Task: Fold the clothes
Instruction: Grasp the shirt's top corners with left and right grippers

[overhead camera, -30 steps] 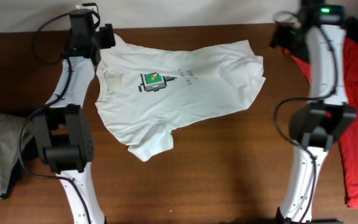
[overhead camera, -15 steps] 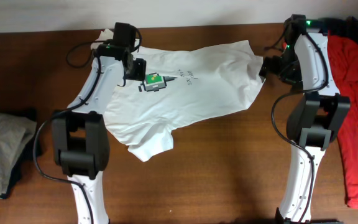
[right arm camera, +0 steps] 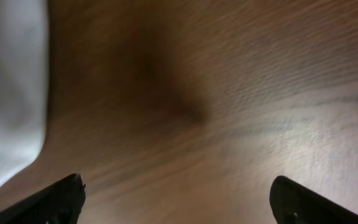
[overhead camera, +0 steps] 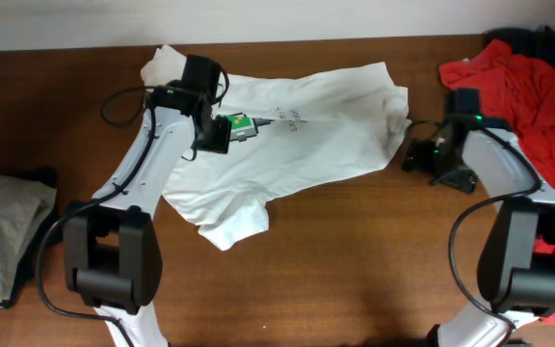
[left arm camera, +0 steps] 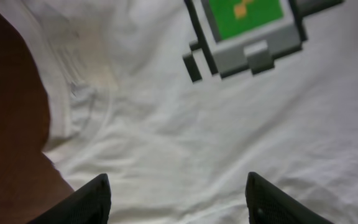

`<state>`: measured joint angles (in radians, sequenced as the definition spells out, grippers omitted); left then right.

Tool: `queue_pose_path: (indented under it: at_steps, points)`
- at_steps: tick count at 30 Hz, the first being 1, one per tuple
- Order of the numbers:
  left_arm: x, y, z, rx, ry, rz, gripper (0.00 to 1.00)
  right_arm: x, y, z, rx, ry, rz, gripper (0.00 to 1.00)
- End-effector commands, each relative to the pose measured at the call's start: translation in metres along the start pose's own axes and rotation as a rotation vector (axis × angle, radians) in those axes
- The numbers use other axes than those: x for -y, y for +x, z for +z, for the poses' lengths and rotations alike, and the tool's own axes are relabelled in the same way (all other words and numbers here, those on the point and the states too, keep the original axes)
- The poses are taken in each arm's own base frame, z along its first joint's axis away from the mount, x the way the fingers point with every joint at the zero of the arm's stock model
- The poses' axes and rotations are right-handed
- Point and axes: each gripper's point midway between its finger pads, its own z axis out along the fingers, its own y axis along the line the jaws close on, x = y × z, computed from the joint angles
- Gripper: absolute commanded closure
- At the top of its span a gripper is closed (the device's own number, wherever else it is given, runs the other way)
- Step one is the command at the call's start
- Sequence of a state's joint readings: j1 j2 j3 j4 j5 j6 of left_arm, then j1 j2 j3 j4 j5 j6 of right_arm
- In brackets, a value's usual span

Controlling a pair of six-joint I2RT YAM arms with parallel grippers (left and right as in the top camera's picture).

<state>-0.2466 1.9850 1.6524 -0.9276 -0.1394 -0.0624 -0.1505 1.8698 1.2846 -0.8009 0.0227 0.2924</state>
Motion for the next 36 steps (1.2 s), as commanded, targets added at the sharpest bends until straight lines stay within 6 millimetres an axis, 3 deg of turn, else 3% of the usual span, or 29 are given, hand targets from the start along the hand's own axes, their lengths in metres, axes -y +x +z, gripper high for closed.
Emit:
queue_pose_path:
  at_steps: [1, 4, 6, 9, 11, 12, 14, 17, 20, 21, 22, 28, 29, 31, 36]
  points:
    - [-0.004, 0.001, -0.012, 0.03, -0.005, -0.027, 0.31, -0.012, -0.014, 0.009, 0.032, -0.096, -0.014, 0.01]
    - [-0.005, -0.002, -0.024, 0.055, -0.004, -0.031, 0.31, -0.037, -0.02, 0.043, 0.014, -0.226, -0.012, 0.02]
    - [-0.007, -0.004, -0.036, 0.081, -0.002, -0.034, 0.31, -0.046, -0.012, 0.075, -0.043, -0.271, 0.037, 0.1]
    - [-0.01, -0.01, -0.059, 0.135, 0.002, -0.042, 0.3, -0.057, -0.01, 0.098, -0.064, -0.331, 0.054, 0.28]
    - [-0.011, -0.009, -0.065, 0.139, 0.002, -0.042, 0.3, -0.064, -0.016, 0.099, -0.044, -0.356, 0.068, 0.46]
    - [-0.011, -0.006, -0.065, 0.128, 0.001, -0.04, 0.3, -0.068, -0.017, 0.098, -0.038, -0.365, 0.069, 0.49]
    - [-0.011, 0.0, -0.064, 0.106, -0.001, -0.037, 0.3, -0.084, -0.019, 0.097, -0.012, -0.383, 0.038, 0.39]
    - [-0.011, 0.0, -0.065, 0.107, -0.001, -0.037, 0.3, -0.101, -0.02, 0.096, 0.011, -0.391, 0.02, 0.38]
    - [-0.011, 0.002, -0.064, 0.096, -0.001, -0.036, 0.3, -0.109, -0.024, 0.094, 0.032, -0.404, 0.029, 0.67]
    - [-0.011, 0.003, -0.064, 0.092, -0.001, -0.035, 0.3, -0.108, -0.023, 0.094, 0.031, -0.402, 0.03, 0.87]
    - [-0.012, 0.005, -0.064, 0.087, -0.002, -0.035, 0.3, -0.106, -0.023, 0.095, 0.025, -0.394, 0.049, 0.96]
    - [-0.013, 0.008, -0.058, 0.078, -0.014, -0.03, 0.3, -0.099, -0.022, 0.095, 0.018, -0.369, 0.043, 0.96]
    - [-0.012, 0.017, -0.048, 0.056, -0.014, -0.023, 0.31, -0.093, -0.026, 0.092, 0.026, -0.364, 0.054, 0.96]
    - [-0.006, 0.056, -0.016, -0.05, -0.001, -0.011, 0.33, -0.08, -0.034, 0.084, 0.041, -0.36, 0.065, 0.96]
    - [0.014, 0.136, 0.026, -0.245, 0.074, -0.062, 0.23, -0.063, -0.038, 0.077, 0.022, -0.339, 0.048, 0.96]
